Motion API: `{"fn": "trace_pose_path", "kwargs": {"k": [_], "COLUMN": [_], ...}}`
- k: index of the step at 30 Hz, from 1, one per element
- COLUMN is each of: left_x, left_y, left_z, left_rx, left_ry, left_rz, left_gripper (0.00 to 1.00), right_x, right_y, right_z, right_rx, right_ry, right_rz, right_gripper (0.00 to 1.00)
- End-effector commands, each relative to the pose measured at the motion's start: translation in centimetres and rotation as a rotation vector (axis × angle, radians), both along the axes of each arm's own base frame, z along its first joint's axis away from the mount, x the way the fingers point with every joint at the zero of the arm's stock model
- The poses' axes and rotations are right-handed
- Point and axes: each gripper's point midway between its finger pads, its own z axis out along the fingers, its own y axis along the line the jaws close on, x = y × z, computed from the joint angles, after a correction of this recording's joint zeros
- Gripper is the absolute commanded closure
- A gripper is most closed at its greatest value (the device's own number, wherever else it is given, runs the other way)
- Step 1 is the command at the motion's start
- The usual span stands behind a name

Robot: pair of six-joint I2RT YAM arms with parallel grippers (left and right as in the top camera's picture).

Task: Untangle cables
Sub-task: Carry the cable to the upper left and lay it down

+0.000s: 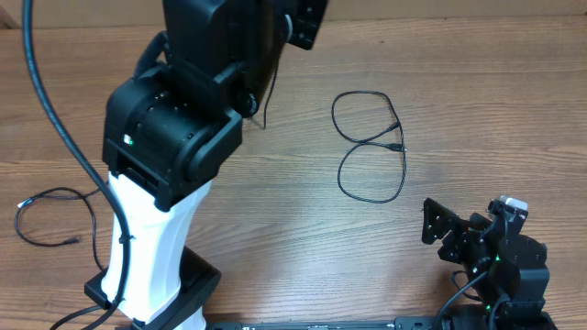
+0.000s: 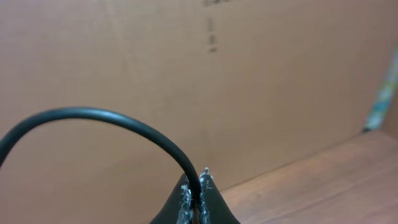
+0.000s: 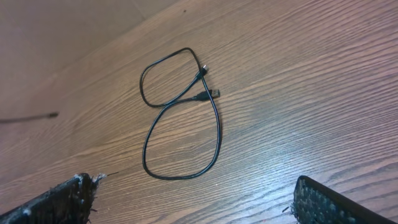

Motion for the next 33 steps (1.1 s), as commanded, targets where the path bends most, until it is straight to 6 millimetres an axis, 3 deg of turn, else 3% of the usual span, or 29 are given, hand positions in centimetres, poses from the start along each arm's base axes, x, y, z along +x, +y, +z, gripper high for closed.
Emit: {"fn": "trace_pose_path", "kwargs": {"k": [1,7,14,19,23,29,33], "left_x": [1.6,5.8,9.7,11.8,13.0,12.6,12.1], "left_y": [2.8,6.1,11.7,18.5,26.3,36.0,40.6], "left_z": [-0.4,-3.9,-8.9,-12.1,-15.5,-19.5,-22.1], "left_rx": [0.049,0.088,0.068,0.039,0.014,-0.103,-0.177], "left_ry": [-0.004,0.086,0.235,0.327,0.409,0.491,0.544], "left_rz": [0.112,0.219,0.342,0.498,0.664,0.887,0.956], "left_gripper": [0.96,0.96,0.96,0.96,0.96,0.96,0.96], "right_x": [0.0,0.0,0.0,0.0,0.0,0.0,0.0], "right_y": [-0.2,-0.2,-0.2,-0.4,-0.5,-0.5,-0.5], "right_z": [0.8,0.8,0.8,0.8,0.8,0.8,0.8], "right_rx": [-0.003,-0.004,-0.004,-0.011,-0.012,-0.012,-0.012], "right_ry": [-0.026,-0.026,-0.026,-0.026,-0.026,-0.026,-0.026], "right_rz": [-0.009,-0.009,-0.01,-0.022,-0.023,-0.023,-0.023], "right_gripper": [0.0,0.0,0.0,0.0,0.0,0.0,0.0]}}
